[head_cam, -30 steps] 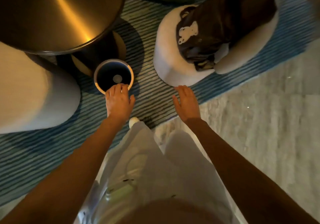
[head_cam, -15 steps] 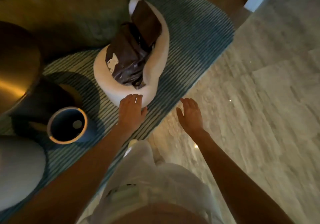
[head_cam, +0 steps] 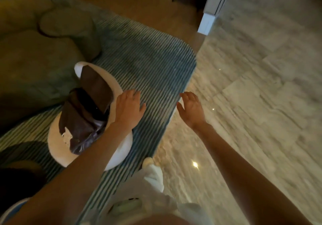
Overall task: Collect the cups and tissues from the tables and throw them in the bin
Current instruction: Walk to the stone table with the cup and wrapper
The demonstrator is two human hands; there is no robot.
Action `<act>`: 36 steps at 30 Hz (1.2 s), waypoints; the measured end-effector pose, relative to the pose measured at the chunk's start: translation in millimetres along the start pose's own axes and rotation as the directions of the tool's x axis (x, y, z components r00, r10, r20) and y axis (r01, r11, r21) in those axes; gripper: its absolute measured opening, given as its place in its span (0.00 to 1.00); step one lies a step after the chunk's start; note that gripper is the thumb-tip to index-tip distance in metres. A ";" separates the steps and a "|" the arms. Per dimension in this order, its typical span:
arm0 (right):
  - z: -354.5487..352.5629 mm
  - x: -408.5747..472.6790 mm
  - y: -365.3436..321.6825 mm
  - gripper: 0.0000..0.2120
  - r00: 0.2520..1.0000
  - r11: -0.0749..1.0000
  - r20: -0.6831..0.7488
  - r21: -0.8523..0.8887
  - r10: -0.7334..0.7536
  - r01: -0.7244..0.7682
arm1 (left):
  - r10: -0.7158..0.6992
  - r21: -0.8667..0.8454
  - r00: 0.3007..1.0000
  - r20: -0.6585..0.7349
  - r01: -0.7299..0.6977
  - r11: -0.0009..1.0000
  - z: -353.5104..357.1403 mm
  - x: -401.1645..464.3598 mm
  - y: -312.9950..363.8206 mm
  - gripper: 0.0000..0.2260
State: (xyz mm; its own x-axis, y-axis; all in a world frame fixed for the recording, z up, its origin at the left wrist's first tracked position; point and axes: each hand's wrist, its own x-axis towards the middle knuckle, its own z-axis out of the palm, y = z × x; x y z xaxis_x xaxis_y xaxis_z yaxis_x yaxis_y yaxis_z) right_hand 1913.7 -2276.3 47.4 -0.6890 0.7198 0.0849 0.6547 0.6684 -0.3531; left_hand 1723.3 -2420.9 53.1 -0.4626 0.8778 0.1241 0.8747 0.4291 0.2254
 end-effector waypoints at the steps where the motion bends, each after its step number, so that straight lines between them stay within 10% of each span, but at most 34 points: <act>1: -3.3 22.1 2.9 0.20 1.000 1.000 -0.006 0.006 -0.003 0.003 | 0.009 0.002 1.000 0.008 -0.009 1.000 -0.1 22.7 -3.3 0.21; 15: 2.4 289.4 74.6 0.21 1.000 0.998 -0.010 0.054 0.015 -0.015 | 0.026 0.004 0.996 0.088 -0.026 1.000 27.3 306.6 -37.9 0.23; 36: 76.9 849.0 45.9 0.23 0.933 0.934 0.143 0.192 -0.330 0.301 | -0.389 0.104 0.918 0.080 0.380 0.919 42.9 731.4 -208.1 0.23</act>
State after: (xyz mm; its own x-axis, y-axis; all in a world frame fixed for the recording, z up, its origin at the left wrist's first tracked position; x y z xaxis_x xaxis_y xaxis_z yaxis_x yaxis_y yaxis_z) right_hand 1334.8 -1648.9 31.6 -0.9035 0.4240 0.0628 0.3444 0.8052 -0.4828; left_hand 1209.1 -1859.0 55.6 -0.7530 0.6560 -0.0513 0.6431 0.7501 0.1542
